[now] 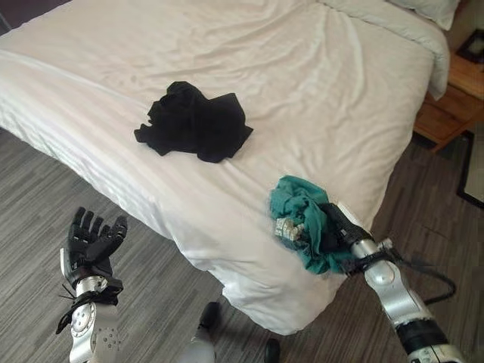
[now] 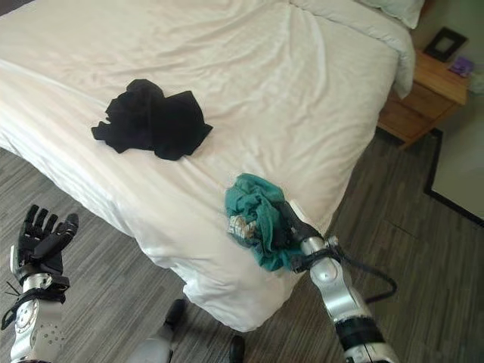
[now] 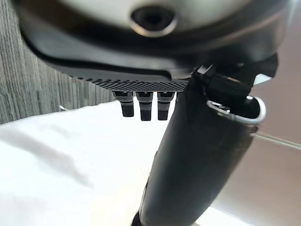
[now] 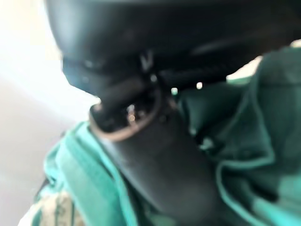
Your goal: Pick up bed clothes into laundry basket.
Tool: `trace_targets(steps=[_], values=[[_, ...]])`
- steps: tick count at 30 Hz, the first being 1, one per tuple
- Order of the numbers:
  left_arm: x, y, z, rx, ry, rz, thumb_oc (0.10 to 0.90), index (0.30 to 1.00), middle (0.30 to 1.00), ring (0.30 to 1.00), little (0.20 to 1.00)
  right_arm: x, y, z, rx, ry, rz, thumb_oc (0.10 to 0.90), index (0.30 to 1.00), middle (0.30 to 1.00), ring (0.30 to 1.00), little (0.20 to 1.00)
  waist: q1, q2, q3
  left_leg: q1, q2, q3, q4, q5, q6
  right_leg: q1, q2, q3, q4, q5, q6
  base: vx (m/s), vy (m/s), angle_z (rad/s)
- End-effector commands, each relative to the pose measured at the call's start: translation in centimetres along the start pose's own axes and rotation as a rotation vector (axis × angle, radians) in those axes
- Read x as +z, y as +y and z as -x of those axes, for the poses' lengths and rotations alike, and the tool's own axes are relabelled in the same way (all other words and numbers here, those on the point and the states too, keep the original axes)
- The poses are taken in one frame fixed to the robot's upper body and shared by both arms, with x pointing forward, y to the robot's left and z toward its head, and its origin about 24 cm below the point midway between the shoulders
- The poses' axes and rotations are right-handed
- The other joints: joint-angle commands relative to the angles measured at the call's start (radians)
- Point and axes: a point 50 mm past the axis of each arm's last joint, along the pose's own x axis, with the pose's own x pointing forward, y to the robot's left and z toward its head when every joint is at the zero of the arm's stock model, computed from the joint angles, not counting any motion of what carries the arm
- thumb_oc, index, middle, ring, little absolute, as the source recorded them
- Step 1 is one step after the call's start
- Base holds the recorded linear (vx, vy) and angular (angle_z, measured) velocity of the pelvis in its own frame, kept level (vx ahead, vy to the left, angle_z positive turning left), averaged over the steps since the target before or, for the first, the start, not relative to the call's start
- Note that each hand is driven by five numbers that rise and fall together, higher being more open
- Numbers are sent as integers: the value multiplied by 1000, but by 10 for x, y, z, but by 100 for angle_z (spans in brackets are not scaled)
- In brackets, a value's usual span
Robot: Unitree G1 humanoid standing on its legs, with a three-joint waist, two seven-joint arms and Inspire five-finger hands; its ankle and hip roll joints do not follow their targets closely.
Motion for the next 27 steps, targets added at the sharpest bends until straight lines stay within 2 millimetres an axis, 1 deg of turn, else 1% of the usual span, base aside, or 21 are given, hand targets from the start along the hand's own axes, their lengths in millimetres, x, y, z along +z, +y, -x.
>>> trace_targets(steps=[1, 2, 3, 4, 5, 6, 7, 9, 10, 12, 13, 14, 15, 16, 18, 20, 21, 22, 23, 24, 27], values=[[56, -11, -17, -50, -293, -7, 800, 900, 900, 900, 900, -97, -9, 78, -8, 453, 35, 400, 300, 300, 300, 300, -73, 60, -8, 54, -44, 38, 1, -127, 66, -49, -73, 80, -3, 135, 102, -26, 53, -21], [62, -10, -19, -26, -324, -3, 800, 900, 900, 900, 900, -102, -12, 82, -54, 477, 8, 400, 300, 300, 300, 300, -82, 62, -2, 67, -42, 50, 1, -135, 70, -56, -69, 85, 16, 147, 102, -66, 27, -31], [69, -15, -18, -33, -363, 15, 800, 900, 900, 900, 900, -100, -14, 80, -61, 467, 19, 400, 300, 300, 300, 300, -81, 64, 2, 65, -37, 64, 1, -131, 72, -72, -61, 90, 38, 148, 102, -67, 27, -44], [69, -15, -18, -33, -363, 15, 800, 900, 900, 900, 900, -100, -14, 81, -61, 467, 19, 400, 300, 300, 300, 300, -79, 64, 2, 65, -37, 65, 1, -131, 72, -73, -61, 91, 39, 147, 102, -161, 48, -56], [73, -8, -23, 23, -380, 17, 800, 900, 900, 900, 900, -96, -14, 74, -74, 447, 10, 400, 300, 300, 300, 300, -79, 70, 16, 70, -21, 92, 11, -127, 80, -77, -9, 69, 139, 81, 79, -201, 72, -50], [80, -7, -26, 44, -416, 31, 800, 900, 900, 900, 900, -97, -8, 75, -66, 450, -9, 400, 300, 300, 300, 300, -74, 72, 25, 68, -10, 113, 16, -116, 82, -72, 29, 67, 208, 20, 56, -280, 90, -70], [88, -5, -27, 61, -450, 41, 800, 900, 900, 900, 900, -101, -4, 78, -60, 472, -17, 400, 300, 300, 300, 300, -63, 71, 25, 64, -5, 133, 27, -114, 86, -51, 48, 40, 264, -19, 43, -214, 43, -91], [97, 0, -28, 102, -488, 48, 800, 900, 900, 900, 900, -106, 5, 83, -24, 497, -29, 400, 300, 300, 300, 300, -47, 64, 9, 49, -1, 153, 52, -112, 97, -7, 81, 11, 361, -61, 22, -167, 8, -104], [104, 4, -27, 125, -519, 52, 800, 900, 900, 900, 900, -109, 10, 85, -5, 512, -33, 400, 300, 300, 300, 300, -36, 54, -7, 35, -5, 162, 67, -109, 100, 19, 101, 15, 391, -77, 20, -133, -7, -66], [111, 13, -24, 178, -553, 60, 800, 900, 900, 900, 900, -107, 15, 84, 19, 503, -33, 400, 300, 300, 300, 300, -9, 28, -38, 7, -21, 183, 80, -99, 103, 71, 108, 26, 362, -68, 21, -100, -14, -50], [111, 21, -22, 220, -562, 72, 800, 900, 900, 900, 900, -104, 15, 82, 23, 489, -32, 400, 300, 300, 300, 300, 14, 11, -50, 4, -32, 192, 75, -99, 106, 100, 88, -4, 319, -104, 9, -77, 2, -48], [111, 27, -20, 250, -564, 83, 800, 900, 900, 900, 900, -103, 16, 82, 23, 484, -35, 400, 300, 300, 300, 300, 31, 10, -68, 0, -36, 201, 77, -89, 104, 118, 80, -13, 282, -129, 12, -112, -2, -58], [104, 33, -17, 271, -535, 97, 800, 900, 900, 900, 900, -104, 17, 82, 34, 489, -31, 400, 300, 300, 300, 300, 44, 10, -82, -10, -43, 196, 85, -80, 102, 152, 96, -2, 196, -198, -12, -100, -12, -56], [103, 33, -17, 271, -534, 98, 800, 900, 900, 900, 900, -105, 17, 82, 34, 489, -30, 400, 300, 300, 300, 300, 43, 11, -82, -11, -43, 196, 87, -81, 102, 154, 96, -3, 193, -198, -13, -162, -58, -29], [100, 32, -16, 254, -503, 70, 800, 900, 900, 900, 900, -104, 15, 81, 31, 484, -46, 400, 300, 300, 300, 300, 52, 13, -65, -47, -36, 179, 114, -54, 88, 158, 123, -2, 142, -205, -35, -223, -101, 19], [99, 28, -19, 224, -480, 25, 800, 900, 900, 900, 900, -103, 9, 80, 15, 475, -65, 400, 300, 300, 300, 300, 70, 27, -25, -97, -33, 102, 137, 4, 55, 144, 142, 0, 140, -208, -57, -341, -76, 30], [97, 20, -21, 195, -476, 29, 800, 900, 900, 900, 900, -106, 3, 80, -15, 490, -76, 400, 300, 300, 300, 300, 75, 38, 0, -117, -35, 14, 135, 32, 18, 134, 146, -5, 149, -205, -63, -382, -16, 41], [95, 14, -22, 173, -472, 35, 800, 900, 900, 900, 900, -109, 1, 82, -31, 505, -92, 400, 300, 300, 300, 300, 65, 40, 15, -122, -22, 1, 130, 24, 8, 126, 140, -17, 151, -197, -62, -347, 15, 50], [92, 11, -22, 170, -461, 37, 800, 900, 900, 900, 900, -110, -1, 85, -46, 506, -108, 400, 300, 300, 300, 300, 47, 43, 22, -125, -2, 18, 137, 18, 7, 120, 133, -39, 153, -191, -62, -289, 53, 34], [92, 8, -23, 166, -466, 37, 800, 900, 900, 900, 900, -111, 0, 87, -62, 509, -132, 400, 300, 300, 300, 300, 32, 43, 28, -123, 33, 44, 149, 19, 9, 109, 123, -55, 158, -183, -61, -219, 77, 60], [100, -7, -27, 113, -503, 44, 800, 900, 900, 900, 900, -120, 4, 106, -82, 556, -173, 400, 300, 300, 300, 300, -5, 49, 7, -76, 127, 25, 114, 33, -17, 99, 110, -74, 160, -187, -54, -87, 109, 32]])
